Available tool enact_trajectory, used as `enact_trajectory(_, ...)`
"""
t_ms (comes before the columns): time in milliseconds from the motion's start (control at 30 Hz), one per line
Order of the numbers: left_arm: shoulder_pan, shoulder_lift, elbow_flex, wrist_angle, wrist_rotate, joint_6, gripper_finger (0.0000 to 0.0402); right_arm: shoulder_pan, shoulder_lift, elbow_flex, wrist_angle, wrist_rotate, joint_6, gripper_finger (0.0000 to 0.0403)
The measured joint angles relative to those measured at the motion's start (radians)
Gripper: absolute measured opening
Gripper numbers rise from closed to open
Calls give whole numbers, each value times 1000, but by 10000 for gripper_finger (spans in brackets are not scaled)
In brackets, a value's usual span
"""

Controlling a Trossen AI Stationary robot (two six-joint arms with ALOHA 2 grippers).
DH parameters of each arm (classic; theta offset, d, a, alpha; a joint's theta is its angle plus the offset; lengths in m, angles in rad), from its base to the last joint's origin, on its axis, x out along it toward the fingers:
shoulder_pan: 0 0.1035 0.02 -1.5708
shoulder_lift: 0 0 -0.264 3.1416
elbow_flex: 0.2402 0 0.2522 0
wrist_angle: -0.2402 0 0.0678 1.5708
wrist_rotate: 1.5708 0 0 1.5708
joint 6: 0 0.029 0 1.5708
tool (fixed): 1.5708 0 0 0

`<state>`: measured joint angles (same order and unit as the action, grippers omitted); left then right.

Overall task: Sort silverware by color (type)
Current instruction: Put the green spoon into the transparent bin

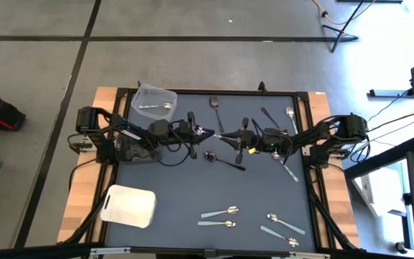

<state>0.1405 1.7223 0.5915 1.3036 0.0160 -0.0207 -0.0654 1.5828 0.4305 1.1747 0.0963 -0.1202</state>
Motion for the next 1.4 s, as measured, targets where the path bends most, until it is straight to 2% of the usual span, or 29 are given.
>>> enact_trajectory(133,0,-5,-1,-51,1,7,12,0,-61,1,-31,14,-13,82)
enact_trajectory(267,0,-55,-1,-135,1,14,12,0,-160,1,-179,-1,-17,116)
enact_trajectory(467,0,-213,-1,-418,-31,30,13,0,-301,1,-419,-4,-41,138)
enact_trajectory(633,0,-395,-1,-736,-146,80,15,0,-320,1,-494,1,-45,135)
enact_trajectory(867,38,-648,-1,-1079,-361,133,16,0,-309,0,-486,44,-45,134)
enact_trajectory(1000,97,-744,-1,-1208,-470,159,16,0,-310,0,-486,44,-45,134)
enact_trajectory(1100,164,-785,-1,-1277,-512,166,17,0,-310,0,-486,44,-44,134)
enact_trajectory(1233,278,-790,-1,-1331,-526,191,17,0,-310,0,-485,37,-27,134)
enact_trajectory(1400,411,-739,-1,-1405,-526,215,17,0,-310,0,-490,24,-18,134)
